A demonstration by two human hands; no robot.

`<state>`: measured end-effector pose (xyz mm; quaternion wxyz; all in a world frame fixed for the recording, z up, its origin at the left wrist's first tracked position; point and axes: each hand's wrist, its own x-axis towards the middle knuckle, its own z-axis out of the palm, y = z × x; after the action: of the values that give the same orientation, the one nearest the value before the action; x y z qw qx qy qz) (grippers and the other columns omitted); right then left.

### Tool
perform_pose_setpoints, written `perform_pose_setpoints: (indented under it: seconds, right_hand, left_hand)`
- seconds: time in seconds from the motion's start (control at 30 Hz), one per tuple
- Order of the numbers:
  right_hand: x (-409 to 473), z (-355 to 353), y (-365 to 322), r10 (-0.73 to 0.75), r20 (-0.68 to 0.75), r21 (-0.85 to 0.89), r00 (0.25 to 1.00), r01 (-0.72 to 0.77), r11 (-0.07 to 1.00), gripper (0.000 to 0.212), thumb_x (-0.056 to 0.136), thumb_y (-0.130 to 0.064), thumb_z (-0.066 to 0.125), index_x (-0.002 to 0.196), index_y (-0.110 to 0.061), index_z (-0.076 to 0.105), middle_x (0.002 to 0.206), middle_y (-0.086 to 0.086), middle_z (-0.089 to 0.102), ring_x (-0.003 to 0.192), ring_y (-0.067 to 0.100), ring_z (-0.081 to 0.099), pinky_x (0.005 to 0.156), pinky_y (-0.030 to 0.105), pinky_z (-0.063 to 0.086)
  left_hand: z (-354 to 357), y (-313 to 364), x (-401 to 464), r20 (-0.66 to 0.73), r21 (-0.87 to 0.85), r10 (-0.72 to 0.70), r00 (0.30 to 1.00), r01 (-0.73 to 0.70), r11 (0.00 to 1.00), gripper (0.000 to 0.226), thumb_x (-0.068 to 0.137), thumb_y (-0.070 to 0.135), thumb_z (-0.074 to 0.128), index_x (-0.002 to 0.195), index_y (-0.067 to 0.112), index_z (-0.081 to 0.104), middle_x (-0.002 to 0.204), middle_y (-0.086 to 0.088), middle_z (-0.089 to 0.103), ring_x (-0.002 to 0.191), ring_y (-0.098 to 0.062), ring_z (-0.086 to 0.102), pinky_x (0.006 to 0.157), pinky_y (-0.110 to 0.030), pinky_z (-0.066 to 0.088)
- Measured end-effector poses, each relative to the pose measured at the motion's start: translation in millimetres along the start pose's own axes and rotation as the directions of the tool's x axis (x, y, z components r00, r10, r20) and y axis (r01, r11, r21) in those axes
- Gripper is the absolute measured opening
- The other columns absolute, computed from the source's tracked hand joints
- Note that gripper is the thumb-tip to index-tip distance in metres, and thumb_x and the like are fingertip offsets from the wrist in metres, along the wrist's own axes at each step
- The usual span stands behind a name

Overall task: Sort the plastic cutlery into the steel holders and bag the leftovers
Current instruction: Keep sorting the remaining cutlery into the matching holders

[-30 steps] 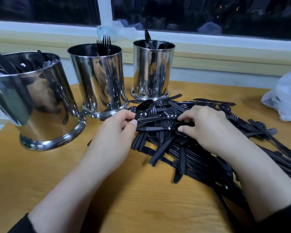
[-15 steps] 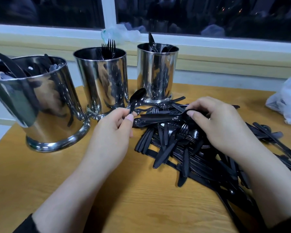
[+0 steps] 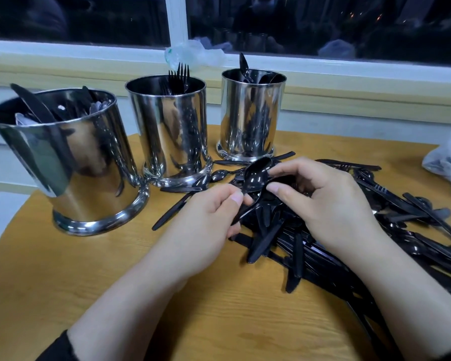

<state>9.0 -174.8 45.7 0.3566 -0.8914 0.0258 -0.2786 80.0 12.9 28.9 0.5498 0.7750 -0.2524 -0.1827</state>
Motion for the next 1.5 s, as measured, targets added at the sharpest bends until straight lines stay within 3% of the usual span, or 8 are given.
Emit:
perform_pose_setpoints:
  seconds: [0.13,0.27,0.4,0.57,0.63,1.07,1.37,1.5]
  right_hand:
    - [5.0,-8.2,3.6,0.026,-0.130,0.018,0.991,-0.024,1.000,0.015,0.094,-0.026,0.068,0.106,-0.035,0.070,0.094,-0.020,0.069,0.087,-0.002,0.062,0.074,0.006,0.043]
    - [24.4,-28.3,7.8,0.128,-0.264,-0.054,0.956,-0.148,0.988,0.008,0.099,-0.028,0.063,0.094,-0.032,0.069,0.086,-0.014,0.070,0.078,-0.005,0.059,0.062,0.002,0.036]
    - [38.6,-26.0,7.7,0.184,-0.084,-0.235,0.979,-0.199,0.951,0.008,0.099,-0.032,0.063,0.096,-0.034,0.069,0.086,-0.020,0.065,0.081,-0.003,0.060,0.062,0.005,0.037]
    - [33.9,-4.8,20.5,0.198,0.181,-0.496,0.963,-0.084,0.864,0.025,0.102,-0.029,0.058,0.125,-0.029,0.067,0.124,-0.012,0.061,0.119,0.015,0.055,0.105,0.044,0.042]
    - [30.9,0.6,21.9,0.232,0.253,-0.521,0.939,-0.070,0.851,0.031,0.104,-0.028,0.055,0.133,-0.030,0.063,0.137,-0.013,0.057,0.130,0.015,0.049,0.112,0.047,0.035]
    - [28.2,6.0,28.7,0.171,0.272,-0.480,0.947,-0.021,0.877,0.030,0.105,-0.020,0.054,0.130,-0.031,0.067,0.124,-0.015,0.058,0.120,0.011,0.052,0.111,0.040,0.035]
    - [25.8,5.6,27.1,0.008,0.191,-0.335,0.982,0.057,0.940,0.027,0.103,-0.014,0.054,0.121,-0.023,0.072,0.111,-0.016,0.063,0.103,0.002,0.054,0.089,0.002,0.032]
    - [25.9,5.2,27.1,-0.043,0.066,-0.257,0.997,0.058,0.965,0.025,0.103,-0.011,0.054,0.117,-0.020,0.074,0.108,-0.015,0.065,0.101,-0.001,0.056,0.089,0.001,0.034]
  left_hand:
    - [-1.2,-0.6,-0.3,-0.031,-0.051,-0.002,1.000,0.001,0.999,0.037,0.103,0.052,0.046,0.099,0.023,0.069,0.059,0.012,0.045,0.045,-0.006,0.032,0.045,-0.023,0.028]
    - [-8.7,0.2,1.2,-0.135,-0.251,-0.026,0.991,-0.008,0.968,0.034,0.105,0.045,0.049,0.098,0.017,0.067,0.059,0.005,0.040,0.043,-0.011,0.026,0.043,-0.024,0.023]
    - [-10.1,1.6,1.2,-0.124,-0.385,-0.060,0.990,0.007,0.923,0.033,0.104,0.047,0.051,0.081,0.028,0.066,0.059,0.005,0.035,0.045,-0.011,0.021,0.042,-0.022,0.020]
    - [-14.6,-1.3,3.6,-0.119,-0.394,-0.068,0.990,0.016,0.919,0.031,0.103,0.045,0.053,0.099,0.016,0.064,0.060,0.006,0.036,0.046,-0.010,0.022,0.044,-0.026,0.018]
    - [-16.7,-4.2,5.2,-0.126,-0.387,-0.072,0.989,0.017,0.922,0.032,0.105,0.043,0.050,0.098,0.014,0.063,0.059,0.006,0.037,0.045,-0.009,0.022,0.043,-0.024,0.020]
    - [-17.3,-8.8,7.2,-0.164,-0.385,-0.075,0.984,0.006,0.923,0.033,0.109,0.038,0.045,0.101,0.011,0.063,0.061,0.004,0.039,0.047,-0.011,0.025,0.041,-0.023,0.022]
    - [-16.9,-6.4,5.1,-0.204,-0.410,-0.064,0.977,-0.025,0.912,0.029,0.106,0.039,0.051,0.099,0.013,0.062,0.060,0.006,0.035,0.045,-0.009,0.022,0.041,-0.023,0.022]
    - [-17.2,-5.6,5.0,-0.197,-0.388,-0.055,0.979,-0.027,0.921,0.029,0.108,0.037,0.048,0.097,0.013,0.060,0.061,0.004,0.036,0.045,-0.010,0.024,0.041,-0.024,0.023]
